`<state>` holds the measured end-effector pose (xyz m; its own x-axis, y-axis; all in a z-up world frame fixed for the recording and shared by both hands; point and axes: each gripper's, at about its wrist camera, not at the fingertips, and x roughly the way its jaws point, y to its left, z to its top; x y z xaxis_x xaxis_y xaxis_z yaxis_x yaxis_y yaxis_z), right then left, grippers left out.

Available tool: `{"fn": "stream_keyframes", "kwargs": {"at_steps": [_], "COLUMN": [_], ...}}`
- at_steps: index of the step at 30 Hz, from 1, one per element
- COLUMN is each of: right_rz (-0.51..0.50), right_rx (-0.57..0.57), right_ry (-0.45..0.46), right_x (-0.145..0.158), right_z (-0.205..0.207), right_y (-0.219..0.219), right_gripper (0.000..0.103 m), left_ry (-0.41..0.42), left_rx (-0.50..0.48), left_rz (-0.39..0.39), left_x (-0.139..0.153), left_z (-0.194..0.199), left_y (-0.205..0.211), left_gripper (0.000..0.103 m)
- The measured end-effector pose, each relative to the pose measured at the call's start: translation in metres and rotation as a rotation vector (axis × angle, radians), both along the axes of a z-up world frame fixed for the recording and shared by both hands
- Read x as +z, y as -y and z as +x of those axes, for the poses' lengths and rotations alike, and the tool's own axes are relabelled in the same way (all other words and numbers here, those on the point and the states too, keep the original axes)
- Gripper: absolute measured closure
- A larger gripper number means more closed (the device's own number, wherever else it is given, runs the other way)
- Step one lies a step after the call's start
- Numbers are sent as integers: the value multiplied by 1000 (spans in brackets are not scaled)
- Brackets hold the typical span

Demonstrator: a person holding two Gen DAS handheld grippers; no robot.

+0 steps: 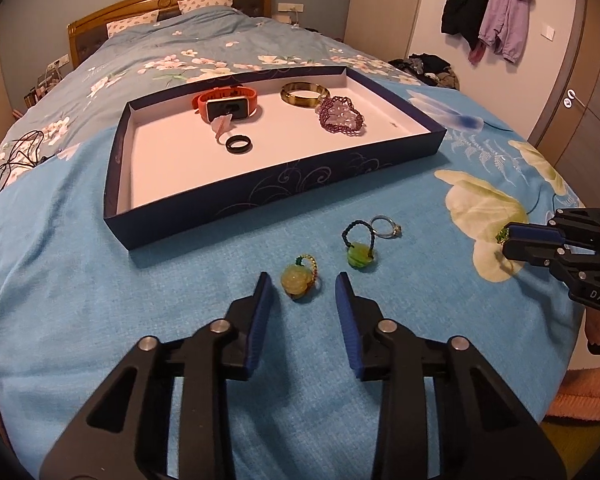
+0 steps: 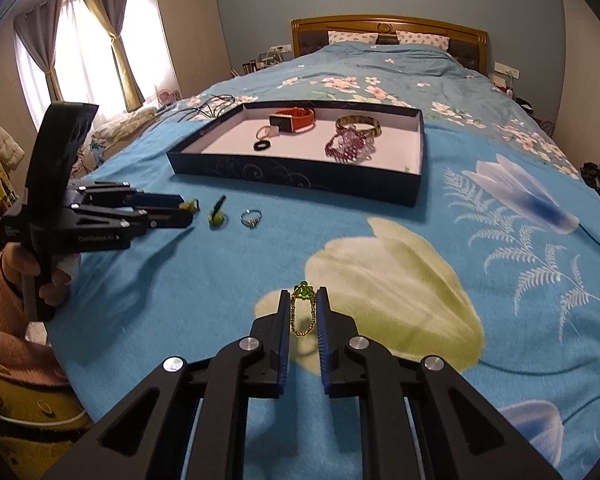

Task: Organize jewelry
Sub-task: 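Grasp the yellow-cord green pendant with the left tool while the right grasps the gold-chain pendant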

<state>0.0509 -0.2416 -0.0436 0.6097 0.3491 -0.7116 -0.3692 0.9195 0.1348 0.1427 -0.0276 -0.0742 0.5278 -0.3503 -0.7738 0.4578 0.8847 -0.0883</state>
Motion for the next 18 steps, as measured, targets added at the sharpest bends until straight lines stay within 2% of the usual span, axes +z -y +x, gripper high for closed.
{"fn": "stream_keyframes", "kwargs": {"at_steps": [2, 4, 6, 18], "right_rz": [11, 17, 21, 48], "right_rx": [2, 6, 6, 20], "right_ry": [5, 6, 6, 19], "right_x": [1, 1, 1, 4], "right_z": [3, 5, 8, 17], "right_y": [-3, -4, -6, -14], "right_gripper": [92, 92, 92, 92], "left_ry": [-2, -2, -4, 18], "left_rx": [1, 7, 12, 31], "left_rz": [0, 3, -1, -20], "left_x": [0, -1, -1, 4], "left_z": [1, 2, 3, 1], "left_y": [0, -1, -2, -6], "left_gripper": [75, 82, 85, 86]}}
